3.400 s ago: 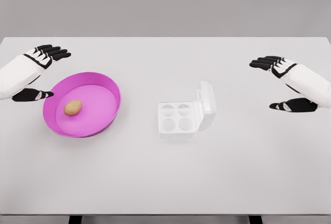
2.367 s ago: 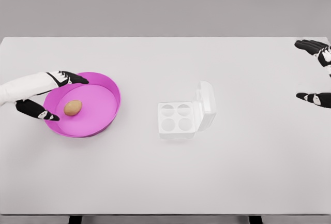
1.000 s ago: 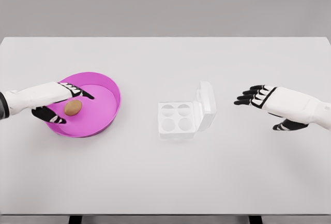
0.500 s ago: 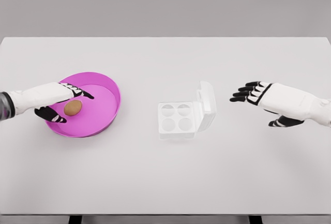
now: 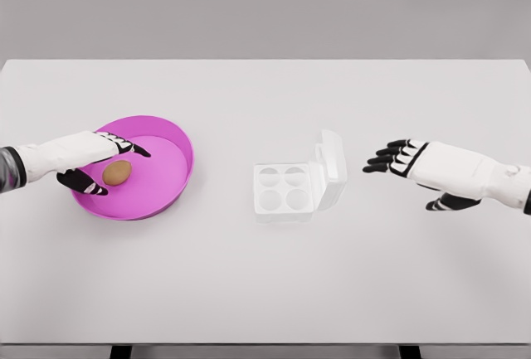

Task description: Pack egg into the box and close the box lid

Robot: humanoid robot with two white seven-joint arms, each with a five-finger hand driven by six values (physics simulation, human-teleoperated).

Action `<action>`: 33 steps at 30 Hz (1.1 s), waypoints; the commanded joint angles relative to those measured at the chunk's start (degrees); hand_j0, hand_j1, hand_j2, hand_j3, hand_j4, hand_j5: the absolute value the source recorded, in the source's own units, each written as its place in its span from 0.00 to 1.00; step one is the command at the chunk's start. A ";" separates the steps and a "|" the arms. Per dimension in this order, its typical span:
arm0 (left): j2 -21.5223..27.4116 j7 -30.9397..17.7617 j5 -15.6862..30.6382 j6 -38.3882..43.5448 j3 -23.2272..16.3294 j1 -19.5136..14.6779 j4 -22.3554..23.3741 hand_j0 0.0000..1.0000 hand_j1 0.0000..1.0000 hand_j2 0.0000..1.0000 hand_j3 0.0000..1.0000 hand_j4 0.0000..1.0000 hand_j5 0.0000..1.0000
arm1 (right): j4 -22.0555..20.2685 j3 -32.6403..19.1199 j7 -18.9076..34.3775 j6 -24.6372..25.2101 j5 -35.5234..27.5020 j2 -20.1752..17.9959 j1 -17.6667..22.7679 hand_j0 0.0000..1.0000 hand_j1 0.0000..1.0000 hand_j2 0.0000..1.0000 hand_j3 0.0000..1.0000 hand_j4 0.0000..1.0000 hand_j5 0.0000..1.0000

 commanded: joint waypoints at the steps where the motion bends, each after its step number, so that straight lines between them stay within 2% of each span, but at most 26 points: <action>1: -0.11 0.02 0.31 0.09 0.01 0.00 0.40 0.87 0.87 0.87 0.87 0.87 0.87 | -0.02 0.39 -0.03 0.16 -0.33 -0.10 0.00 1.00 1.00 1.00 1.00 1.00 1.00; 8: -0.20 0.02 0.31 0.09 0.01 0.00 0.84 0.84 0.84 0.84 0.84 0.84 0.84 | -0.02 1.18 -0.03 0.16 -0.33 -1.24 0.09 1.00 1.00 1.00 1.00 1.00 1.00; 13: -0.20 0.02 0.31 0.09 -0.34 0.00 0.84 0.80 0.80 0.80 0.80 0.80 0.80 | -0.02 1.18 -0.03 0.16 -0.33 -1.16 0.00 1.00 1.00 1.00 1.00 1.00 1.00; 27: -0.11 0.02 0.31 0.18 -0.43 0.18 0.84 0.76 0.76 0.76 0.76 0.76 0.76 | -0.02 1.18 -0.03 0.16 -0.33 -1.16 0.00 1.00 1.00 1.00 1.00 1.00 1.00; 33: -0.11 0.02 0.31 0.27 -0.43 0.26 0.84 0.70 0.70 0.70 0.70 0.70 0.70 | -0.02 1.18 -0.03 0.16 -0.33 -1.24 0.00 1.00 1.00 1.00 1.00 1.00 1.00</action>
